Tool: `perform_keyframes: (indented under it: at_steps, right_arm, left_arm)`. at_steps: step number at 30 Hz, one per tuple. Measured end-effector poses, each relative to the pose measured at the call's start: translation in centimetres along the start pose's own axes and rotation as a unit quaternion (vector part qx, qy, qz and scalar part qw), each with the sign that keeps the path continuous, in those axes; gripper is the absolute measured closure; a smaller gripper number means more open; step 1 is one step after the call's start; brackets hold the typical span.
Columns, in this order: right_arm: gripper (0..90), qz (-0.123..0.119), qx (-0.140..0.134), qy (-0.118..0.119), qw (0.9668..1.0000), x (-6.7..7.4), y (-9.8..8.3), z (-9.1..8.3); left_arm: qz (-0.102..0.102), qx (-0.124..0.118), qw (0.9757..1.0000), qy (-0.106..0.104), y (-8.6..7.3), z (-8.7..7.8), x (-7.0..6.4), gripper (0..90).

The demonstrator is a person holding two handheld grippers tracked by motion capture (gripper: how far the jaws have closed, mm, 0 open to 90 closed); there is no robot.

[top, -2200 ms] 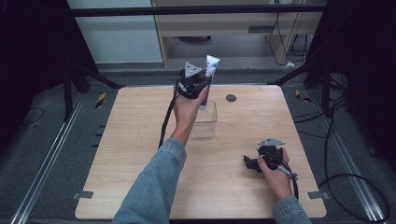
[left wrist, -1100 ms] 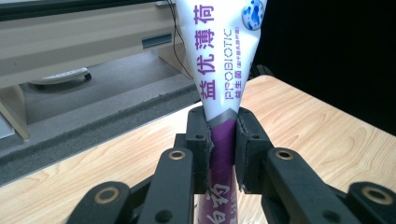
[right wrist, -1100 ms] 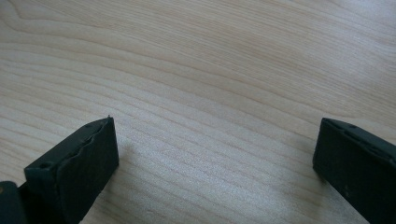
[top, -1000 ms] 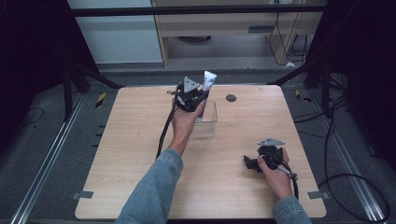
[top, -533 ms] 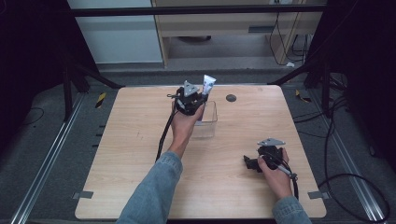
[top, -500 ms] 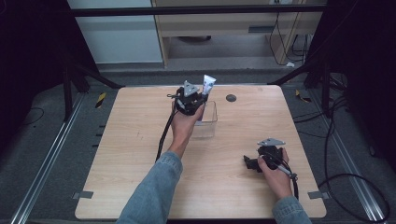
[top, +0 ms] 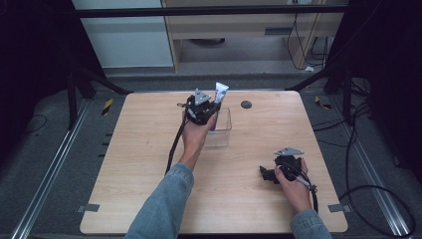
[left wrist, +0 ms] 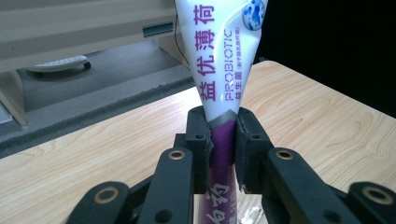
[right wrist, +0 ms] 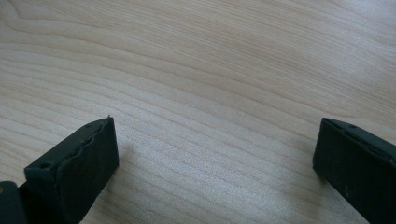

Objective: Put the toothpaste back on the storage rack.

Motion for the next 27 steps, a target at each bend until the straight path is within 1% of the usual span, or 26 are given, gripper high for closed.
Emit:
perform_keyframes:
  at_steps: [5,14,19,27]
  right_arm:
    - [0.5,0.0,0.0,0.0,1.0,0.0,0.0,0.0]
    - [0.5,0.0,0.0,0.0,1.0,0.0,0.0,0.0]
    - [0.5,-0.001,0.0,0.0,1.0,-0.01,0.0,0.0]
    - [0.5,-0.001,0.0,0.0,1.0,-0.01,-0.01,0.0]
  left_arm:
    - [0.005,0.003,1.0,-0.002,-0.11,0.06,-0.15,77.3]
    - [0.005,0.005,1.0,-0.005,-0.29,0.02,-0.27,77.2]
    - [0.004,0.01,0.9999,-0.005,-0.61,-0.04,-0.15,77.1]
    - [0.011,0.021,0.9997,-0.009,-0.97,-0.01,-0.33,77.0]
Point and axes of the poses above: each handheld gripper's, and its own axes: z roughly forward along the jaws, y roughly out of its top, x roughly to its left, the point moved 2 cm from there along z, roughly forward along the jaws
